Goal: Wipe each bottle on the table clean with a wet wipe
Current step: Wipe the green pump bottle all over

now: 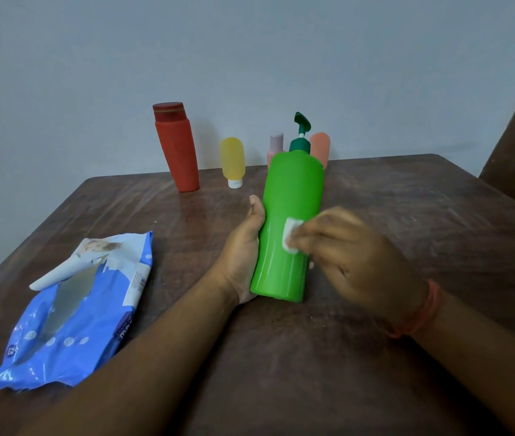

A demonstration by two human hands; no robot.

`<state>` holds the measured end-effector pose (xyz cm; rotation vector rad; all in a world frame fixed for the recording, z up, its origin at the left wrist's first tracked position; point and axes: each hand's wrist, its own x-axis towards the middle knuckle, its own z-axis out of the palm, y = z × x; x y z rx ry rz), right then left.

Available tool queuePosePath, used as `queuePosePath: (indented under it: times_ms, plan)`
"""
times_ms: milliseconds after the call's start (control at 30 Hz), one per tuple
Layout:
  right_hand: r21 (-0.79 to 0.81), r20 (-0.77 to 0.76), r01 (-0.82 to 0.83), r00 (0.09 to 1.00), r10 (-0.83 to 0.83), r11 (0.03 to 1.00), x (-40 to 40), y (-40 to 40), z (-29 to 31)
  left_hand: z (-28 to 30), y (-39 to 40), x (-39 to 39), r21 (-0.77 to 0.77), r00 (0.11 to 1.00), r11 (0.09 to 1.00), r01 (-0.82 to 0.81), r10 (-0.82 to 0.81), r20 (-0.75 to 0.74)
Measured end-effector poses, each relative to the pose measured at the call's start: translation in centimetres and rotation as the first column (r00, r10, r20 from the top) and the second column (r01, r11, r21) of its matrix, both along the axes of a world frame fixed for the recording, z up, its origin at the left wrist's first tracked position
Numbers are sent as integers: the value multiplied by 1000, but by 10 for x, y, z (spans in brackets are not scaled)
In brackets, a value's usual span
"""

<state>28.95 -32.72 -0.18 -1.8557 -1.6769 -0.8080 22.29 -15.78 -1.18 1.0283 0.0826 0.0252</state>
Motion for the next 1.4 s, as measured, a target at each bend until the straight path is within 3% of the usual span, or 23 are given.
queuePosePath:
  times_ms: [67, 167, 300, 433, 567, 667, 733, 833, 900, 933, 1100, 1267, 1400]
  plan:
    - [-5, 30, -6, 1000, 6, 1000, 1, 0, 0, 0, 0, 1, -1, 1000, 1000, -3, 3, 1]
    - [68, -57, 120, 992, -116, 990, 11, 4, 5, 0, -2, 3, 2, 1000, 1000, -21, 21, 3]
    - [-35, 2, -44, 999, 44, 998, -1, -3, 0, -1, 0, 1, -47, 1000, 999, -19, 19, -12]
    - [81, -85, 90, 993, -83, 993, 9, -4, 4, 0, -1, 1, -38, 1000, 999, -21, 21, 0]
    - [26, -95, 45, 995, -42, 999, 2, -5, 1, 0, 1, 2, -17, 999, 999, -50, 50, -7]
    - [205, -250, 157, 963, -103, 966, 8, 1, 3, 1, 0, 2, 8, 1000, 1000, -10, 10, -12]
    - [310, -466, 235, 882, -68, 921, 14, 5, 2, 2, -1, 1, 29, 1000, 999, 12, -12, -18]
    - [353, -766, 181, 619, 173, 918, 11, 6, -7, 3, 0, 0, 35, 1000, 999, 26, -25, -18]
    - [316, -852, 120, 472, 226, 941, 10, 5, -10, 2, 1, 0, 30, 999, 999, 34, -34, -14]
    - [311, -860, 124, 459, 223, 942, 11, 5, -7, 2, 1, 0, 32, 999, 999, 41, -41, -14]
    - [533, -810, 294, 448, 378, 793, 21, 8, 11, 1, -3, 1, 76, 996, 993, 87, -86, -15]
    - [271, -880, 214, 451, 151, 939, 12, 5, -9, -1, 3, 2, 21, 996, 996, 82, -81, -30]
    - [302, -836, 287, 539, 107, 909, 14, 4, -4, -2, 0, 1, -17, 986, 986, 166, -166, 10]
